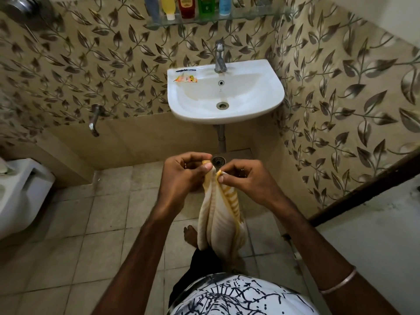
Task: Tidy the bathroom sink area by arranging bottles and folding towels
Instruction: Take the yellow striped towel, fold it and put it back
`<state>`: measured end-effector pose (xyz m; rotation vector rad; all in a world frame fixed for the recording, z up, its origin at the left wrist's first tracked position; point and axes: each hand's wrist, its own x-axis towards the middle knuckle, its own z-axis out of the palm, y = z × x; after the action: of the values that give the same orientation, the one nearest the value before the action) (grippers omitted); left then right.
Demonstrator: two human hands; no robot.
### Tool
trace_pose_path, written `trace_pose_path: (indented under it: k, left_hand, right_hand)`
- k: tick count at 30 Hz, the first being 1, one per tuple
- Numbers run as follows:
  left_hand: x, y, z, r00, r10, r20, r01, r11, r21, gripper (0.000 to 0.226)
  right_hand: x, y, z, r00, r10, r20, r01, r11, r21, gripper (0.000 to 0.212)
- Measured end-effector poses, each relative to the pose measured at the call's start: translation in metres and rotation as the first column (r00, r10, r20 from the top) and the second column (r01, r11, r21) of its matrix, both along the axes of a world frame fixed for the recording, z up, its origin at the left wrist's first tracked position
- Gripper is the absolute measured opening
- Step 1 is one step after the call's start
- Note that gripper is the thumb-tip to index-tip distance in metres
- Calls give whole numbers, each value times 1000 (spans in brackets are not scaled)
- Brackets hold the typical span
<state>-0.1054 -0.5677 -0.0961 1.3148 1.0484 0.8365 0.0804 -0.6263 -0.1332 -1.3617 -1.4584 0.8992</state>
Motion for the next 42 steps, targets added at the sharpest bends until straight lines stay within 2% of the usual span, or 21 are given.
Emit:
trace_pose_path:
  k: [8,15,20,23,26,31,35,37,39,42]
  left_hand:
    - [-3,-5,-3,992,-79,-94,100,966,239,26]
    - [-3,-7,-8,978,-97,-186,169,889,426,35]
    - [0,-11,-9,988,-104,-117,142,906,398,28]
    - [1,-12,-11,990,-85,-117,123,919,374,29]
    - [1,-12,-11,990,-62,-130,114,891,439,23]
    - [-2,-8,-9,988,-41,-146,117,821,558,17]
    - [-4,-6,-9,978,-105,-181,194,784,590,18]
    - [-5,-6,-9,972,-150,-180,227,789,571,21]
    - [-6,-5,-7,972,-157,-175,226,832,506,26]
    - [-6,-3,-5,972,-158,-176,213,907,362,33]
  right_hand:
    - [-5,6,2,997,-71,-18,72,995,71,16]
    - [-7,9,5,994,-101,-41,104,991,83,12]
    - [-7,9,7,994,-99,-48,103,990,92,13]
    - [-8,9,8,997,-67,-38,70,993,99,24]
    - [-9,10,5,999,-30,-43,35,994,107,22]
    - [7,12,8,971,137,-195,-154,985,-79,42]
    - [17,17,10,966,253,-53,-258,958,-127,30]
    - [16,19,12,973,226,-41,-230,966,-120,20]
    - [14,20,13,982,184,-42,-188,979,-85,14]
    - [10,20,13,991,126,-43,-128,991,-39,23]
